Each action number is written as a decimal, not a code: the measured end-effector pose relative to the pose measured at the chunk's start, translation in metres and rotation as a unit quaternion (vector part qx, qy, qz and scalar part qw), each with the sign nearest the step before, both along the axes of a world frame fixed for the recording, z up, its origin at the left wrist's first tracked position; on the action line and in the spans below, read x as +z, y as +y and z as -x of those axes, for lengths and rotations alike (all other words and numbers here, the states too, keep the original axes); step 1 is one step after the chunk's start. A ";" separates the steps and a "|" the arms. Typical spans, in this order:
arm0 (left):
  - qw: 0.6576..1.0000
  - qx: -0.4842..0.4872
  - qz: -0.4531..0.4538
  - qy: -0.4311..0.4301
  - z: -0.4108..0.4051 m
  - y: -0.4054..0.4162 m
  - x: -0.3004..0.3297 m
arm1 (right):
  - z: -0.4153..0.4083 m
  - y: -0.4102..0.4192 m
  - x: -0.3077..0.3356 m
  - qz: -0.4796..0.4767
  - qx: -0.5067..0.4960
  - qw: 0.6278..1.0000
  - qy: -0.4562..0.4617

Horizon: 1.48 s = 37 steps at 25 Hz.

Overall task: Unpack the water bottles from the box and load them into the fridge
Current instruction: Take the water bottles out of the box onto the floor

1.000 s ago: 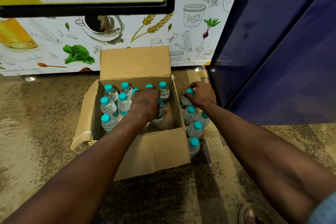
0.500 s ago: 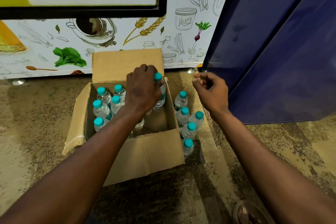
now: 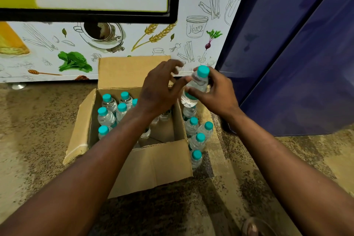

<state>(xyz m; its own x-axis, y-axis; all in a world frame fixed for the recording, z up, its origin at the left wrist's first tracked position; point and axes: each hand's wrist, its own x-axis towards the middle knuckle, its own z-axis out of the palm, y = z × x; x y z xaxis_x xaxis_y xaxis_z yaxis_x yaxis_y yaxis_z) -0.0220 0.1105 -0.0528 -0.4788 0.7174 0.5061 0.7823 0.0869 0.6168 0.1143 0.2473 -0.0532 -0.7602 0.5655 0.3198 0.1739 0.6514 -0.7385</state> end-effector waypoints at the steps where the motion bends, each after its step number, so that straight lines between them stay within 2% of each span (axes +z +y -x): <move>1: 0.998 0.016 0.068 0.009 0.008 -0.005 -0.007 | -0.005 0.003 -0.002 0.029 -0.031 0.999 0.013; 3: 0.963 0.060 0.262 0.024 0.022 -0.018 -0.023 | -0.014 0.011 -0.007 0.065 -0.097 0.992 0.037; 5: 0.895 0.083 0.437 0.030 0.027 -0.031 -0.037 | -0.021 0.020 -0.012 0.078 -0.150 0.985 0.038; 6: 0.869 0.082 0.487 0.030 0.028 -0.036 -0.044 | -0.023 0.024 -0.016 0.081 -0.165 0.983 0.026; 8: 0.839 0.080 0.537 0.046 0.027 -0.042 -0.057 | -0.025 0.031 -0.028 0.084 -0.179 0.980 -0.012; 11: 0.829 0.086 0.548 0.075 0.029 -0.045 -0.070 | -0.025 0.038 -0.052 0.088 -0.167 0.979 -0.077; 15: 0.840 0.107 0.528 0.061 0.036 -0.044 -0.070 | -0.020 0.048 -0.082 0.047 -0.146 0.970 -0.191; 21: 0.846 0.115 0.518 0.055 0.035 -0.042 -0.068 | -0.011 0.047 -0.101 0.069 -0.149 0.949 -0.269; 29: 0.851 0.116 0.512 0.030 0.034 -0.041 -0.065 | -0.007 0.039 -0.102 0.101 -0.236 0.920 -0.296; 33: 0.862 0.106 0.496 0.008 0.034 -0.039 -0.062 | -0.010 0.035 -0.092 0.060 -0.227 0.919 -0.317; 37: 0.889 0.103 0.444 -0.048 0.034 -0.035 -0.053 | -0.014 0.029 -0.080 -0.010 -0.243 0.935 -0.257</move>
<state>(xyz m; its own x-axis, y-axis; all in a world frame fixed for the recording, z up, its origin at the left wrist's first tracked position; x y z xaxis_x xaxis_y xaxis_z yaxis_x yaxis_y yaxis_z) -0.0563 0.0758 -0.1060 -0.6559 0.7061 -0.2667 0.6413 0.7077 0.2965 0.1283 0.2762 -0.1334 -0.4718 0.8817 -0.0027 0.7815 0.4167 -0.4644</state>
